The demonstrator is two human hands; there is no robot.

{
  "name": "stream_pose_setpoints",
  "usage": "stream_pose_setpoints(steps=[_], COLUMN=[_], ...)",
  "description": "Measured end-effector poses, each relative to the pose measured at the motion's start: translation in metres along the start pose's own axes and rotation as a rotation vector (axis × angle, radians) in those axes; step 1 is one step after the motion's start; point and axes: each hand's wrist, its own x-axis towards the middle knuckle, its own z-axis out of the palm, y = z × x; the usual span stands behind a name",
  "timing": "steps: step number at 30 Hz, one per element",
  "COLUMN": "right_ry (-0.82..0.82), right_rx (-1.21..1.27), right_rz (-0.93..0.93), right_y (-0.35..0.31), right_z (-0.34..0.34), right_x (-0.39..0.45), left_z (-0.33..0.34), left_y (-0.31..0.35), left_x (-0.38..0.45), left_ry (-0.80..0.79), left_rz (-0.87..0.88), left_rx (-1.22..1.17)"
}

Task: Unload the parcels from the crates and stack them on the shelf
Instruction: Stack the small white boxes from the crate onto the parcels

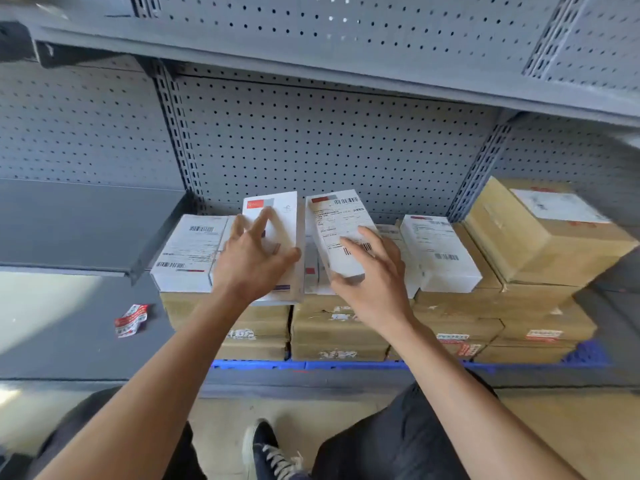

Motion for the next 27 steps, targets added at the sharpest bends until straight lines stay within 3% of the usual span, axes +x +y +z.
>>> stream_pose_setpoints(steps=[13, 27], right_ry=[0.184, 0.147], right_rx=[-0.121, -0.270], right_rz=[0.140, 0.213], right_y=[0.119, 0.174], right_z=[-0.106, -0.142], right_x=[-0.014, -0.020], left_z=[0.088, 0.125], left_y=[0.128, 0.169], left_x=[0.014, 0.017], left_ry=[-0.126, -0.227], left_rz=[0.152, 0.206], left_rx=[-0.017, 0.038])
